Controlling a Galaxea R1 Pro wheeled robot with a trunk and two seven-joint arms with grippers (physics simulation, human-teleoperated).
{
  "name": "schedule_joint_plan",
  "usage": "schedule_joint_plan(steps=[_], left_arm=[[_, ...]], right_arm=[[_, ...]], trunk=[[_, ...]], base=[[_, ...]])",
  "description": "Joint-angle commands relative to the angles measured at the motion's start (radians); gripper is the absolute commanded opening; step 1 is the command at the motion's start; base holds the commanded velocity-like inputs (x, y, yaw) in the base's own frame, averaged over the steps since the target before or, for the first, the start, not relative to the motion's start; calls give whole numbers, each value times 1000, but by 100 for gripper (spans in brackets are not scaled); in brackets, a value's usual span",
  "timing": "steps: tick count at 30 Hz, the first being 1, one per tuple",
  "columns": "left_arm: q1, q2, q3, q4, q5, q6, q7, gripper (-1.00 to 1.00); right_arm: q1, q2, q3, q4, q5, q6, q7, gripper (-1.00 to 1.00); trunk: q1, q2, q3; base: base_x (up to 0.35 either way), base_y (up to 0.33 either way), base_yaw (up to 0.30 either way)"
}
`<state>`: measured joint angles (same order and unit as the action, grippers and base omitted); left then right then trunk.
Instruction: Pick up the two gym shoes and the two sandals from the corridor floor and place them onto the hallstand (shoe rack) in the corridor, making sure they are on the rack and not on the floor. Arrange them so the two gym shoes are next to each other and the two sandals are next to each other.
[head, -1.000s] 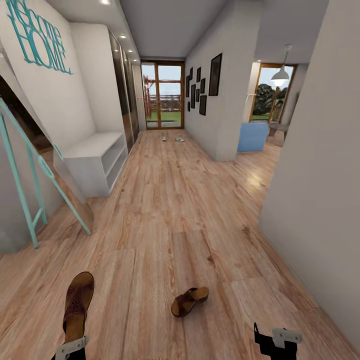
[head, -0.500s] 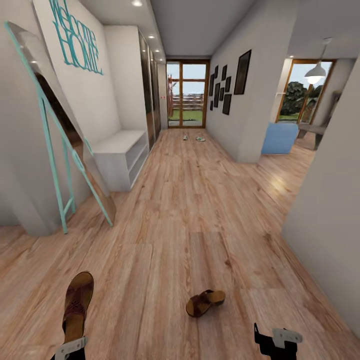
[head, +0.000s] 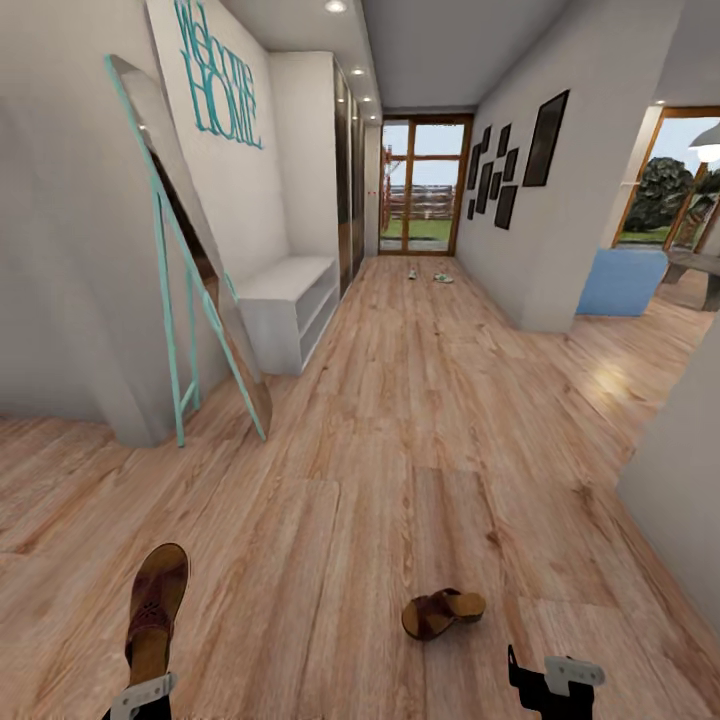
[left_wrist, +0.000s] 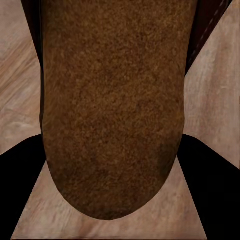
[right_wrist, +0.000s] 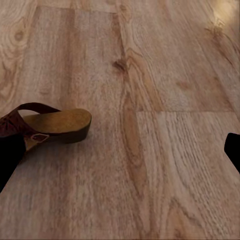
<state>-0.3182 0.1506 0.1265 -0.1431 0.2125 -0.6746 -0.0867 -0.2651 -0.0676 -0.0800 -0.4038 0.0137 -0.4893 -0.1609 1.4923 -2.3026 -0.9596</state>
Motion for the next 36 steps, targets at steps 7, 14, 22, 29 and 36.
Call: schedule_joint_plan(steps=[7, 14, 22, 29, 36], left_arm=[[-1, 0, 7, 1, 4, -2, -8, -100], [-1, 0, 7, 2, 4, -2, -8, -100], [-1, 0, 7, 2, 5, -2, -8, -100], [-1, 0, 7, 1, 5, -2, -8, -100], [-1, 0, 7, 1, 5, -2, -8, -100]], right_arm=[[0, 0, -1, -1, 2, -3, -2, 100], [0, 0, -1, -2, 2, -3, -2, 100], [0, 0, -1, -4, 1, -3, -2, 100], [0, -1, -2, -4, 4, -3, 0, 100], [0, -1, -2, -4, 4, -3, 0, 100]], trunk=[[0, 0, -4], [0, 0, -6], [0, 0, -10], [0, 0, -11], [0, 0, -11]], base=[[0, 0, 279], [0, -6, 279], [0, -212, 249], [0, -268, 42], [0, -118, 3]])
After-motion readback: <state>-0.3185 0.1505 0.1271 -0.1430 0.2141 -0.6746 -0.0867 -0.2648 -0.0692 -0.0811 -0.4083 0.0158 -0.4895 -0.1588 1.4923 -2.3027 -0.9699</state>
